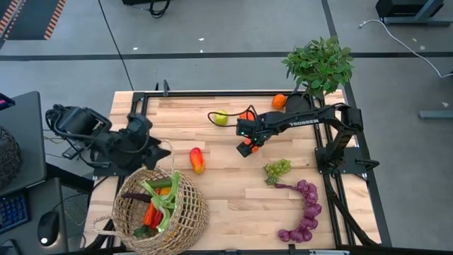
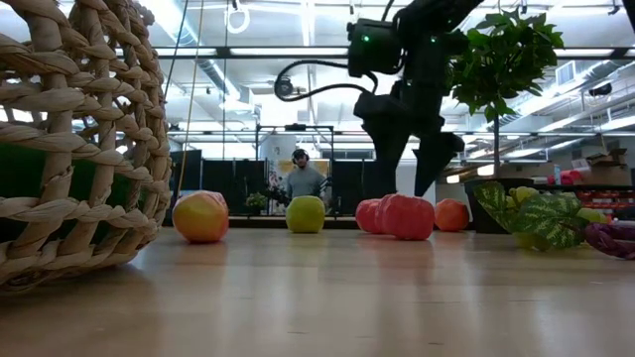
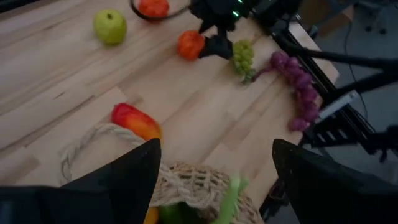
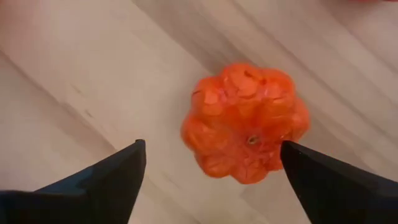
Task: Build produce basket
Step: Put the bottom pumpkin into the basket
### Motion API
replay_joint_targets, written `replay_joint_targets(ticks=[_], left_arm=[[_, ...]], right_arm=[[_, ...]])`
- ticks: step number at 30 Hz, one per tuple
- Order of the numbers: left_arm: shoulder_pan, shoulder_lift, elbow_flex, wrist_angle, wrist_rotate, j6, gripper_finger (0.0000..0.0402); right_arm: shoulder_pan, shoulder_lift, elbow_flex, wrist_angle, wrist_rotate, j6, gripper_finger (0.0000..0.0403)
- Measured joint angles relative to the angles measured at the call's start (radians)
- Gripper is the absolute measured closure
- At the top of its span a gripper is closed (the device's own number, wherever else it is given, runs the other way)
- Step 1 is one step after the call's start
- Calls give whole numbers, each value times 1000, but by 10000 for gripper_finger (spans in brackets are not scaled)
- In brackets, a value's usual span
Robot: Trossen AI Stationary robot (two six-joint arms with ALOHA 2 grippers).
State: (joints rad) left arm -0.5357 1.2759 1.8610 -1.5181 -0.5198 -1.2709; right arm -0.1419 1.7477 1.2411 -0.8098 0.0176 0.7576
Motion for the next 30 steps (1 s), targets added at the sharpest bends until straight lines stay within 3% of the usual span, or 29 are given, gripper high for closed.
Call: replay_joint_targets(ticks=[11, 24, 30], left_arm=[[-74, 0, 0, -29, 1, 0, 86], [-69, 0, 0, -28, -3, -58, 86], [-29, 0, 0, -27, -9, -108, 86]], right_arm=[[-13, 1, -10, 10, 141, 67, 4], [-8, 2, -167, 145, 94, 139, 10], [-20, 2, -179, 151, 46, 123, 37]])
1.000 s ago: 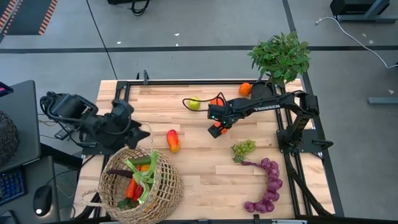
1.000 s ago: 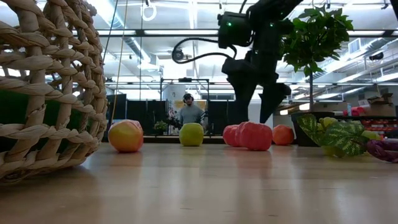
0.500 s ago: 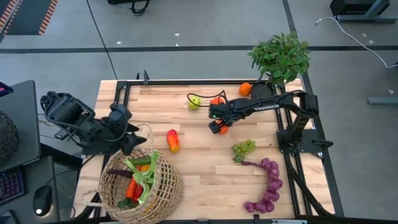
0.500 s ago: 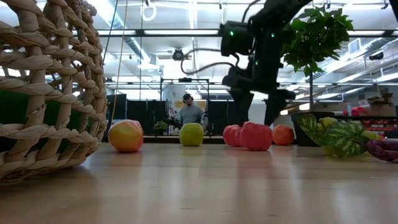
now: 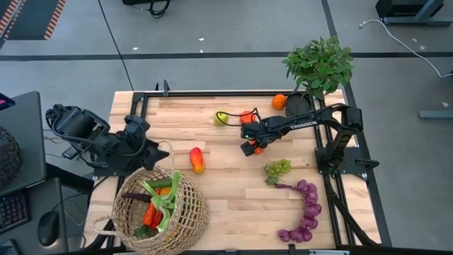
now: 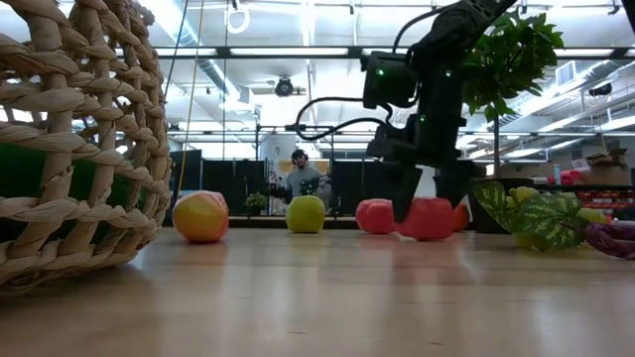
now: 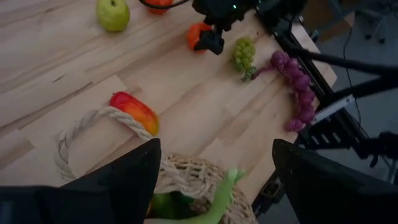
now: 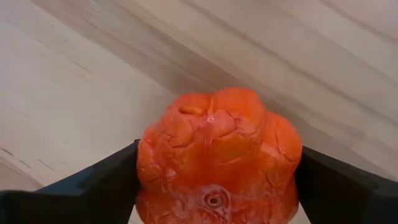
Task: Build produce basket
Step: Put the bottom pumpkin into the basket
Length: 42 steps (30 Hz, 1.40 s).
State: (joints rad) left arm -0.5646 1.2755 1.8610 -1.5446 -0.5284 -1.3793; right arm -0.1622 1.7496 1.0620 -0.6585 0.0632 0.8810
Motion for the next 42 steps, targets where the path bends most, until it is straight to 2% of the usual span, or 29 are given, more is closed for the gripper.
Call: replay_joint_targets(ticks=[7, 11, 16, 21, 25, 30, 34, 42], left_arm=[[82, 0, 0, 0, -5, -1, 88], [119, 0, 0, 35, -76, 48, 95], [120, 0, 0, 169, -206, 328, 106], [121, 0, 0, 210, -315, 583, 108], [121, 1, 0, 211, -417, 728, 105], [120, 1, 0, 210, -430, 849, 97], [120, 1, 0, 210, -429, 903, 89], [120, 1, 0, 210, -403, 980, 88]], right_arm=[[1, 0, 76, 53, -123, -61, 53], [6, -2, 172, 139, -246, -69, 53], [11, -17, 312, 321, -391, 0, 52], [10, -18, 437, 493, -452, 63, 51], [11, -18, 477, 620, -495, 125, 51], [14, -18, 487, 733, -489, 265, 50], [33, -18, 487, 782, -457, 319, 50], [89, -18, 487, 792, -275, 324, 50]])
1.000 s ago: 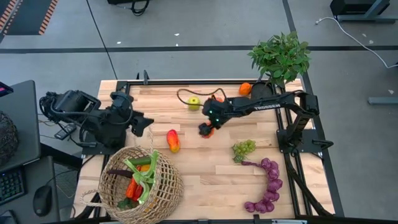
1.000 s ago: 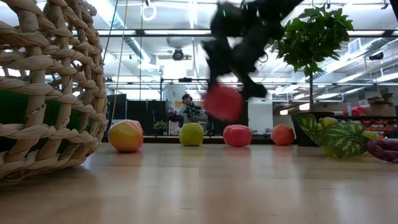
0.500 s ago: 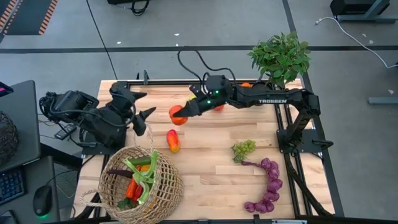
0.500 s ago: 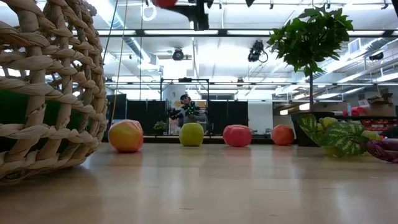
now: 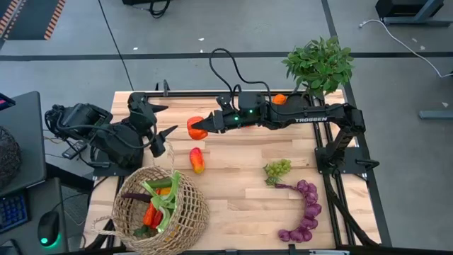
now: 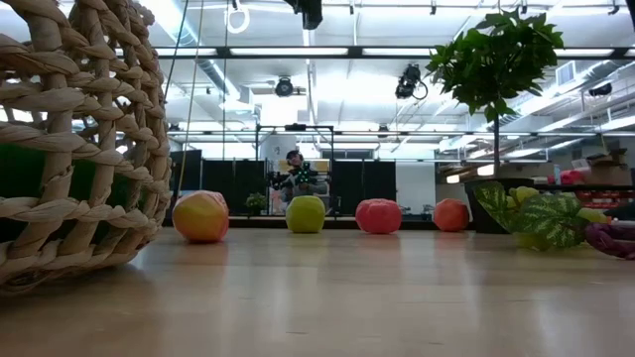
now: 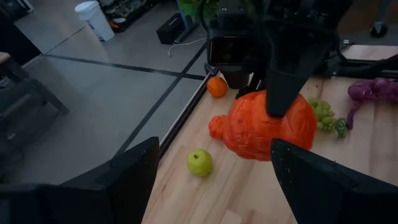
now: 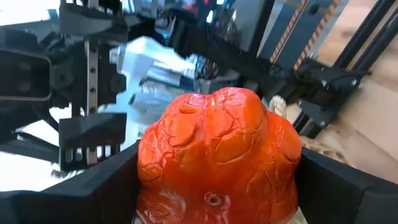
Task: Build produce basket
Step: Put the bottom pumpkin into the basket
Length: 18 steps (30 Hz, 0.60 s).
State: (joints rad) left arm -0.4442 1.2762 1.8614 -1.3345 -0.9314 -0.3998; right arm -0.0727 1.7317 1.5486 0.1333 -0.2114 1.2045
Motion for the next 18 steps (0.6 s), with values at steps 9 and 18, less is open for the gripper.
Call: replay_joint_targets(ticks=[9, 18], left_arm=[[0, -47, 0, 12, -15, -38, 88], [0, -102, 0, 194, -10, -72, 88]], right_arm=[[60, 2, 0, 53, 150, -94, 50], [97, 2, 0, 114, 211, -312, 50]])
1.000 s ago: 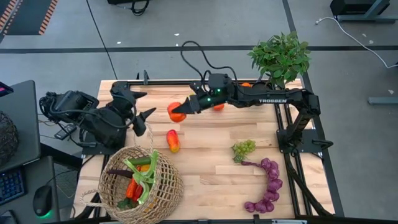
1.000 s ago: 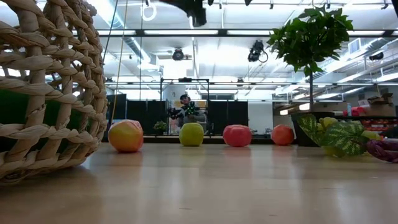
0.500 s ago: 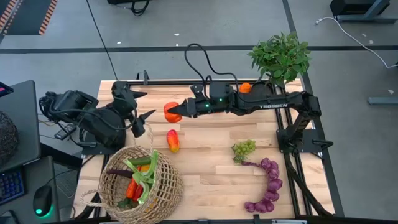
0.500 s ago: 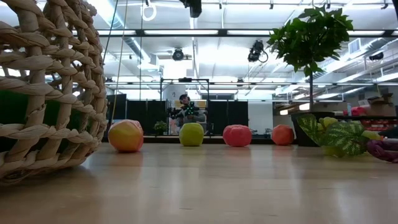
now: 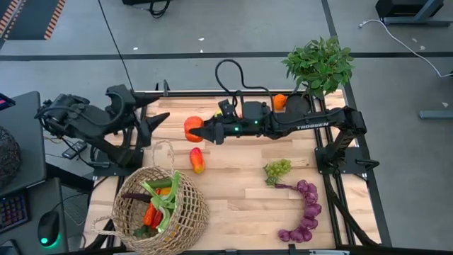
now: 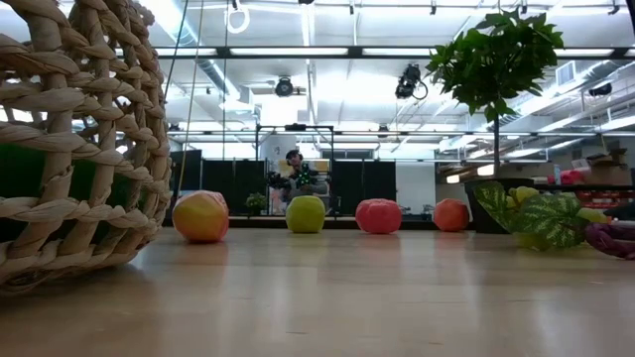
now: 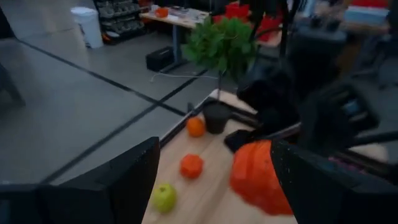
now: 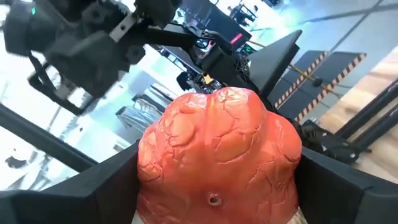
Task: Build produce basket
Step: Put the bottom pumpkin into the basket
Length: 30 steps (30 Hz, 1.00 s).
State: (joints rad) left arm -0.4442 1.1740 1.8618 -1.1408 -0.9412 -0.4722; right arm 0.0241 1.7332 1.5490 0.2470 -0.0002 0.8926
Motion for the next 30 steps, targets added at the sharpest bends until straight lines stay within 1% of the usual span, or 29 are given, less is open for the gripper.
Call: replay_joint_targets(ticks=[2, 5, 8, 10, 12, 17, 25, 27, 30], left_arm=[[0, 0, 0, 12, 44, -8, 88], [0, 21, -1, 6, 120, 30, 88], [0, 63, -3, 17, 131, 127, 88], [0, 90, -4, 36, 128, 218, 88], [0, 112, -4, 50, 125, 269, 88], [2, 157, -4, 45, 125, 270, 86], [49, 162, -4, 45, 131, 251, 86], [70, 162, -4, 42, 151, 218, 86], [104, 164, -3, 41, 227, 154, 86]], right_arm=[[1, 0, 0, 4, 0, -27, 50], [-1, 0, 0, 43, 0, -26, 50], [-14, 0, 0, 83, 0, 4, 50], [-21, 0, 0, 85, -4, 23, 50], [-29, 0, 0, 81, -23, 32, 50], [-34, 0, 0, 80, -54, 50, 50], [-25, 0, 0, 81, -72, 58, 50], [-22, 0, 0, 80, -72, 58, 50], [-21, 0, 0, 81, -75, 58, 50]])
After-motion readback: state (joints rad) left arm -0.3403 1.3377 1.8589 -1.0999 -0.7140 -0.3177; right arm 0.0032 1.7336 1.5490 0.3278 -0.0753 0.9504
